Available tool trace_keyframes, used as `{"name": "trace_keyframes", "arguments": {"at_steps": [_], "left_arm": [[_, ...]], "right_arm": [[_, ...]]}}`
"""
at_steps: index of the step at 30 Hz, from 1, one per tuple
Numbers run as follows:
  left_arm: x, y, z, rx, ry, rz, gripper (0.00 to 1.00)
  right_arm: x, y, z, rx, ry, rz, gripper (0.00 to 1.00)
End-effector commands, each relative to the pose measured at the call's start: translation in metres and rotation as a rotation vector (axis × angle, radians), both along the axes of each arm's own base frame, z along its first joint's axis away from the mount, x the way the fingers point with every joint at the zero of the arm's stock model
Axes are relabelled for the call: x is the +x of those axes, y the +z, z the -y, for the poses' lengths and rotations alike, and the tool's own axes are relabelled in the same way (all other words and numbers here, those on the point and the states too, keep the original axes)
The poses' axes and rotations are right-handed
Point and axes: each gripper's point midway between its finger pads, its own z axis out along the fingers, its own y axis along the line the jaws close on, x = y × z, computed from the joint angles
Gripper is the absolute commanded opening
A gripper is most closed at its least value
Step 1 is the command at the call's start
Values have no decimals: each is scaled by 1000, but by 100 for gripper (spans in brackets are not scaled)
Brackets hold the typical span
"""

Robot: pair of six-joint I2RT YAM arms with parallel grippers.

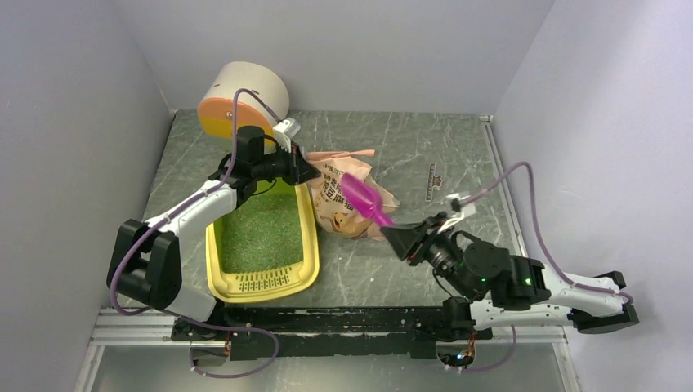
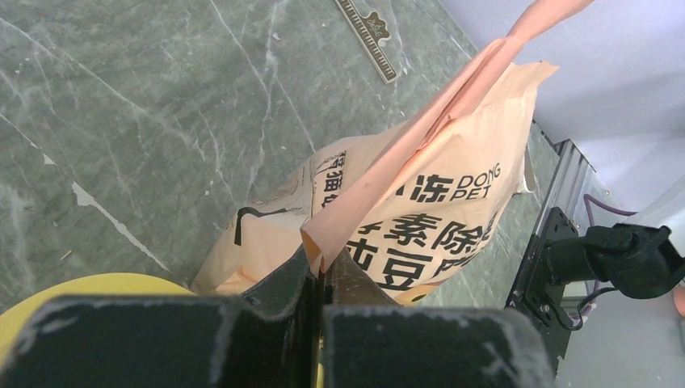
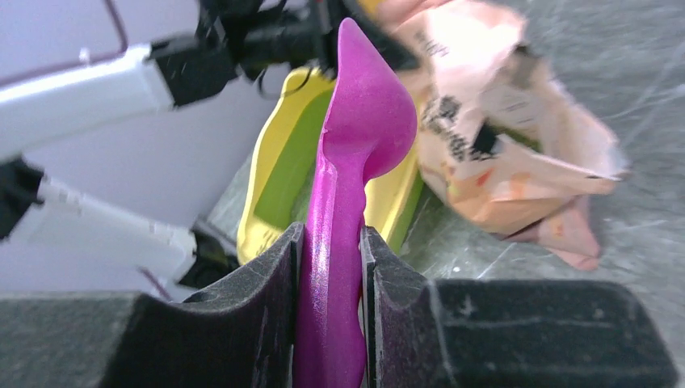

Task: Fill the litter box with clean litter
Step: Place the spatula at the center of the board.

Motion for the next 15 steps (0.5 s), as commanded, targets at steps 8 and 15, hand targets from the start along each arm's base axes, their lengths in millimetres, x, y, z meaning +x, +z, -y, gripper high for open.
{"name": "trace_keyframes", "arguments": {"at_steps": [8,15], "left_arm": [[-15,7,4,17,-29,21,5],[-18,9,5,61,-10,41,5]], "right_arm": [[59,5,103,-54,-657,103,0],[72,-32,92,-266,-741,97,0]]}}
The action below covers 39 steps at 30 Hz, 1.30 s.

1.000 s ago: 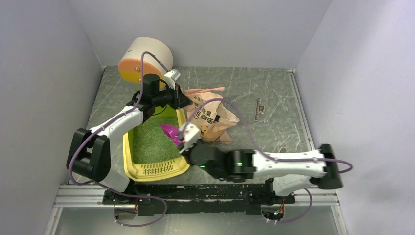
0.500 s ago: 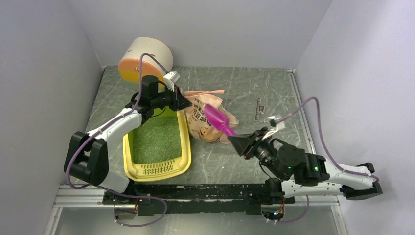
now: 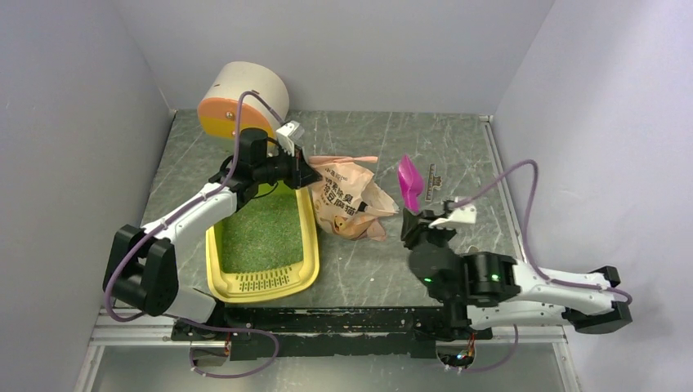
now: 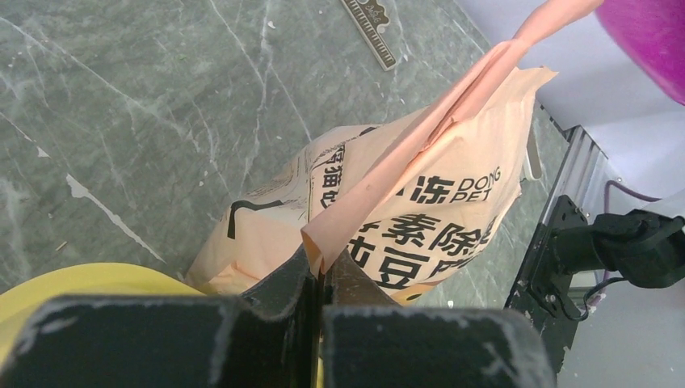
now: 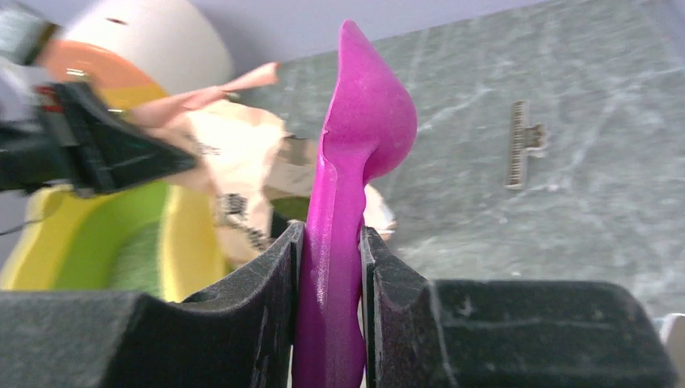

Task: Fill the litter box with clean litter
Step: Place the spatula at the center of the board.

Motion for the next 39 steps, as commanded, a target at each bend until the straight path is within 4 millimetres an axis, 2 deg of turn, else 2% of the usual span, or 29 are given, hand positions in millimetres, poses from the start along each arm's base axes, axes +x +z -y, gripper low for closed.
{"name": "trace_keyframes", "arguments": {"at_steps": [1,3,5,8,11,16,22,26,30,34,35,37,39], "left_arm": [[-4,7,-1,33,15,33,5],[-5,5,0,34,21,22,5],[-6,5,3,27,27,24,5],[-8,4,6,37,25,18,5],[-8,7,7,44,26,37,5],[-10,11,6,61,17,33,5],[-16,20,7,41,-6,48,5],[-19,22,5,50,-11,53,5],[-22,25,4,44,-13,64,5],[-24,26,4,37,-20,68,5],[-24,26,4,36,-22,68,5],[-25,26,5,29,-25,68,5],[-25,26,6,20,-28,67,5]], "right_arm": [[22,-19,12,-145,-149,-44,0],[49,-40,1,-244,-94,-122,0],[80,-62,19,-215,-121,-188,0],[101,-81,39,-145,-103,-234,0],[113,-94,44,-32,-13,-272,0],[107,-136,66,165,15,-382,0],[92,-187,79,369,19,-495,0],[84,-194,73,482,74,-484,1],[72,-217,84,514,-43,-571,8],[61,-228,94,501,-125,-610,21],[58,-230,97,499,-146,-615,26],[53,-232,101,499,-180,-617,49],[49,-231,103,491,-193,-615,54]]}}
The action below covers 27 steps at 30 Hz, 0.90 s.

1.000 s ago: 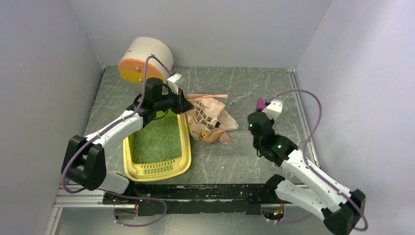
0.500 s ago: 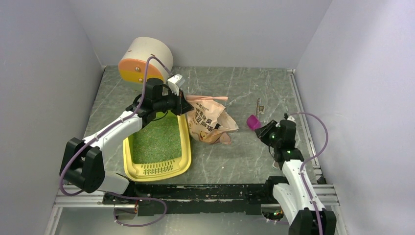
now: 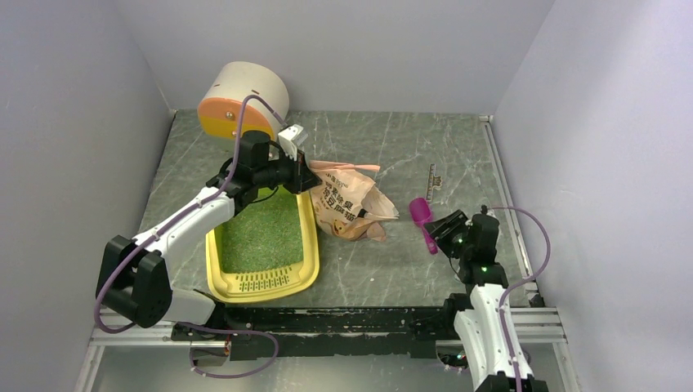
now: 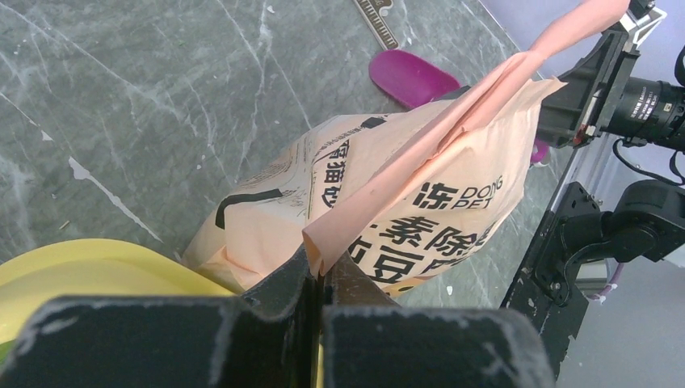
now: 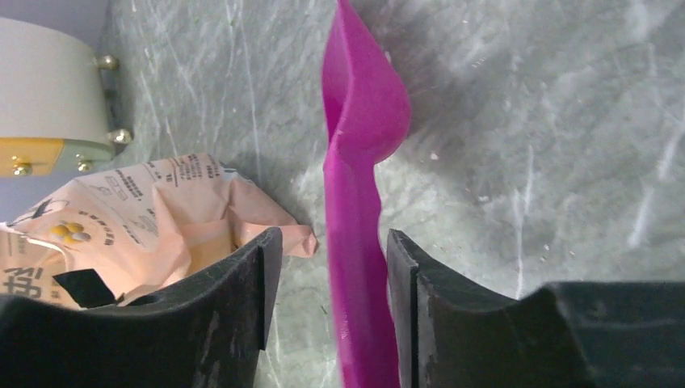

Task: Fill the litter box with clean litter
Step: Place the spatula at the center of the board, then close the cat litter bag at the center of the board.

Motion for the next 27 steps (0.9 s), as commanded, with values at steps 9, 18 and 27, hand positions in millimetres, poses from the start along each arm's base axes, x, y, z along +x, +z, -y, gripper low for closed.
{"name": "trace_keyframes", "arguments": {"at_steps": [9,18,27], "left_arm": [[-14,22,6,-67,-52,41,5],[-13,20,6,-63,-50,39,5],[-11,18,6,-63,-39,28,5]], "right_arm": [[-15,14,27,-87,-141,-48,59],[-2,100,-66,-6,519,594,73],[-41,125,-96,-2,655,1037,81]]}}
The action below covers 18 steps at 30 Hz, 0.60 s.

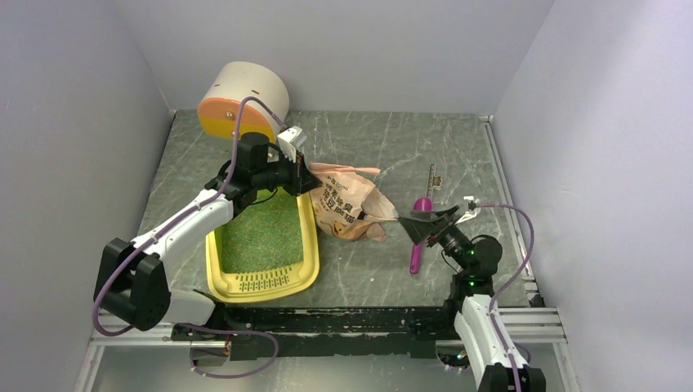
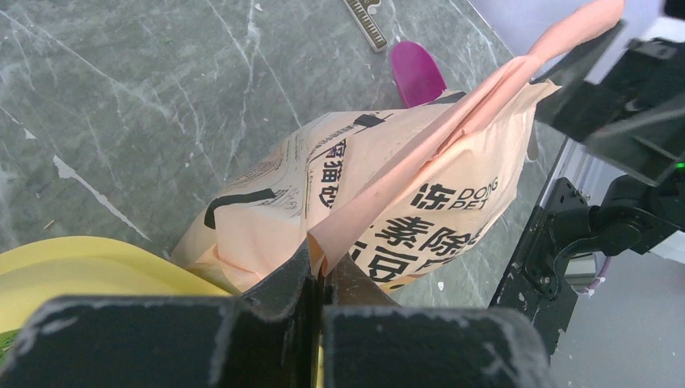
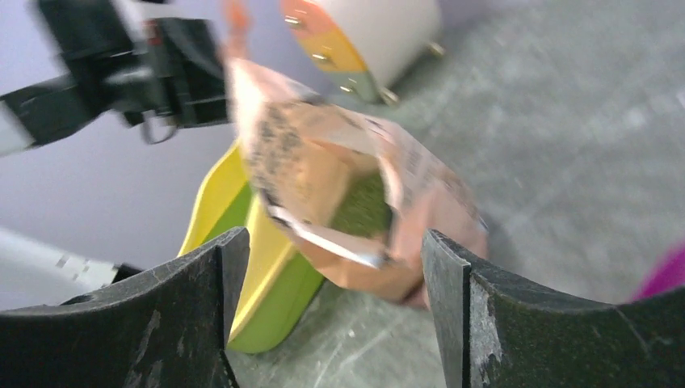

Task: Fill the litter box with clean litter
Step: Close the cat litter bag at the center of the board.

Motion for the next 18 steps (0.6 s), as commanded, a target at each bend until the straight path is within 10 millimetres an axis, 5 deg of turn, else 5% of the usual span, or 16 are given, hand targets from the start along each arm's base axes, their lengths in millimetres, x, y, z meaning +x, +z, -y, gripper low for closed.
{"name": "trace_keyframes", "arguments": {"at_steps": [1,6,8,18], "left_arm": [[-4,17,6,-48,-19,28,5],[-1,28,8,-66,-4,35,5],[1,26,10,-81,-1,36,5],[-3,25,17,-122,-36,19,5]], "right_arm": [[-33,48,-21,-43,120,388,82],[-15,26,-27,-151,88,338,86],[-11,24,-33,-205,104,351,99],[17,5,-53,-401,273,296,100]]}}
